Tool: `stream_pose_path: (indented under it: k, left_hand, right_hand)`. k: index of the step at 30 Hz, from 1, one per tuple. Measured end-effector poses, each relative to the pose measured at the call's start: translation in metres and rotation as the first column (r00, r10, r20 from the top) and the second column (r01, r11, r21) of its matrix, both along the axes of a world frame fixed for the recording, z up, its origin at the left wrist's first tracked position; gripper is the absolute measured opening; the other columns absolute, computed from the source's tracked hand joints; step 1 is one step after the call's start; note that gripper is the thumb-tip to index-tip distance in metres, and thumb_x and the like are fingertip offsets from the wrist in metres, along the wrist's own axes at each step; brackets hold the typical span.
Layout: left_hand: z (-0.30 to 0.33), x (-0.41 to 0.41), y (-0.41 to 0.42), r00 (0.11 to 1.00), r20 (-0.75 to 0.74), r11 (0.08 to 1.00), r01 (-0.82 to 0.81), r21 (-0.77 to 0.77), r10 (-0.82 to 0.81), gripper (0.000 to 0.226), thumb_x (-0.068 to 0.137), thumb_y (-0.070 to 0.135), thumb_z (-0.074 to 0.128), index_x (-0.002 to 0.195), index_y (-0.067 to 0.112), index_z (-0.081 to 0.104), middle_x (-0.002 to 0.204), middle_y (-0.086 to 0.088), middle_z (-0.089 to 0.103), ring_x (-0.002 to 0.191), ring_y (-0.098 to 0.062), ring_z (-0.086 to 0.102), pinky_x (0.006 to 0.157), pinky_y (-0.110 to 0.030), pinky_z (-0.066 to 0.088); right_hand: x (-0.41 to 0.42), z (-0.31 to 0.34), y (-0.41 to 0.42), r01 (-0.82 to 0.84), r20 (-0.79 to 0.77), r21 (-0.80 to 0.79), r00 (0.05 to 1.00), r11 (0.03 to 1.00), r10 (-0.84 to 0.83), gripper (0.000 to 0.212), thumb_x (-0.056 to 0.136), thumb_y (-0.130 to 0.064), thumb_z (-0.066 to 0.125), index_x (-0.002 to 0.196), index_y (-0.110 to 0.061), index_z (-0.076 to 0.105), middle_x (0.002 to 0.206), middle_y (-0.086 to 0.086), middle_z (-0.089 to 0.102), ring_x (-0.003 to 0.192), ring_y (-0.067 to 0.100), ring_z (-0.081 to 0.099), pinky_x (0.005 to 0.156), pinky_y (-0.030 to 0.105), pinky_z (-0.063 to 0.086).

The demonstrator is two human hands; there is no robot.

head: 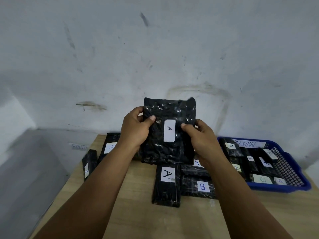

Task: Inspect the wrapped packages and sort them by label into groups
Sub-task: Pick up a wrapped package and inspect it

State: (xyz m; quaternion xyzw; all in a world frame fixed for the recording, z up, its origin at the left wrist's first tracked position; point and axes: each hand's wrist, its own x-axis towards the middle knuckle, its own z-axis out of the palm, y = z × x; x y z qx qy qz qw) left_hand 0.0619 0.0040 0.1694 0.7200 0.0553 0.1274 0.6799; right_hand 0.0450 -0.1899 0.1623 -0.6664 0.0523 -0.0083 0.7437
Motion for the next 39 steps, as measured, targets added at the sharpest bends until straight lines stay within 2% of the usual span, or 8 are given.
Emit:
stream_pose_path:
  k: [3, 8, 14, 19, 24, 29, 35, 39]
  left_hand:
    - [-0.003, -0.005, -0.002, 0.999, 0.025, 0.998, 0.035, 0.058, -0.036, 0.031, 0.093, 0.011, 0.072, 0.119, 0.027, 0.067, 0.096, 0.005, 0.080, 0.092, -0.012, 0.076, 0.093, -0.044, 0.060]
    - [0.000, -0.011, -0.006, 0.998, 0.052, 0.996, 0.031, 0.078, -0.035, 0.023, 0.091, 0.021, 0.075, 0.112, 0.029, 0.072, 0.096, 0.010, 0.079, 0.092, -0.009, 0.075, 0.093, -0.042, 0.059]
    - [0.008, -0.007, -0.003, 0.987, 0.124, 0.991, -0.114, 0.076, 0.104, 0.007, 0.093, 0.023, 0.074, 0.099, 0.028, 0.074, 0.094, 0.009, 0.076, 0.091, -0.007, 0.072, 0.089, -0.036, 0.060]
    - [0.008, -0.009, -0.003, 0.979, 0.203, 0.991, -0.037, 0.126, 0.011, 0.014, 0.092, 0.015, 0.074, 0.096, 0.028, 0.073, 0.094, 0.008, 0.076, 0.086, -0.004, 0.071, 0.076, -0.023, 0.057]
    - [0.005, -0.012, -0.004, 0.980, 0.198, 0.970, -0.066, 0.233, 0.019, 0.010, 0.094, 0.019, 0.072, 0.104, 0.023, 0.074, 0.096, 0.011, 0.073, 0.092, -0.001, 0.068, 0.076, -0.006, 0.048]
    - [-0.004, -0.012, -0.001, 0.929, 0.363, 0.921, -0.198, 0.336, 0.068, 0.007, 0.092, 0.019, 0.074, 0.099, 0.021, 0.076, 0.093, 0.016, 0.074, 0.091, -0.001, 0.067, 0.080, -0.014, 0.049]
    - [-0.016, -0.020, 0.003, 0.879, 0.476, 0.910, -0.197, 0.366, -0.002, 0.025, 0.089, 0.019, 0.077, 0.114, 0.022, 0.076, 0.110, 0.014, 0.071, 0.110, -0.002, 0.065, 0.098, -0.020, 0.050]
    - [-0.019, -0.024, 0.004, 0.987, 0.160, 0.947, -0.059, 0.315, 0.008, 0.062, 0.089, 0.045, 0.074, 0.146, 0.030, 0.053, 0.141, 0.013, 0.058, 0.128, 0.001, 0.052, 0.106, -0.021, 0.041]
  right_hand:
    - [0.000, 0.005, 0.000, 0.062, 0.084, 0.011, 0.995, 0.998, -0.062, 0.023, 0.099, -0.038, 0.069, 0.118, -0.025, 0.068, 0.101, -0.001, 0.080, 0.092, 0.013, 0.078, 0.078, 0.031, 0.062]
    - [0.001, 0.007, 0.000, 0.097, 0.136, 0.045, 0.985, 0.994, -0.103, 0.008, 0.104, -0.021, 0.064, 0.111, -0.020, 0.068, 0.091, 0.002, 0.080, 0.089, 0.021, 0.078, 0.081, 0.044, 0.065]
    - [-0.006, 0.004, 0.001, 0.053, 0.162, -0.082, 0.986, 0.995, -0.039, 0.009, 0.103, -0.030, 0.066, 0.109, -0.025, 0.070, 0.098, 0.002, 0.079, 0.092, 0.017, 0.077, 0.083, 0.042, 0.065]
    - [-0.011, 0.011, 0.005, 0.068, 0.160, -0.017, 0.985, 0.998, -0.064, 0.027, 0.103, -0.044, 0.060, 0.111, -0.021, 0.070, 0.105, -0.004, 0.078, 0.100, 0.010, 0.075, 0.071, 0.016, 0.058]
    - [-0.009, 0.010, 0.006, 0.107, 0.204, -0.110, 0.975, 0.988, -0.083, 0.027, 0.102, -0.049, 0.061, 0.101, -0.024, 0.070, 0.106, 0.005, 0.077, 0.104, 0.025, 0.073, 0.092, 0.050, 0.061]
    - [-0.017, 0.027, 0.000, 0.099, -0.005, -0.259, 0.995, 0.961, -0.104, 0.053, 0.093, -0.081, 0.040, 0.115, -0.038, 0.062, 0.101, -0.010, 0.064, 0.093, 0.010, 0.060, 0.090, 0.035, 0.048]
    - [-0.015, 0.029, -0.005, 0.112, -0.148, -0.009, 0.983, 0.994, -0.113, 0.017, 0.103, -0.024, 0.059, 0.095, -0.016, 0.072, 0.086, 0.008, 0.074, 0.072, 0.015, 0.062, 0.074, 0.035, 0.051]
    - [-0.010, 0.014, -0.006, 0.169, -0.165, 0.117, 0.975, 0.979, -0.148, 0.026, 0.098, -0.002, 0.058, 0.118, -0.015, 0.067, 0.088, 0.007, 0.072, 0.068, 0.015, 0.064, 0.073, 0.034, 0.055]
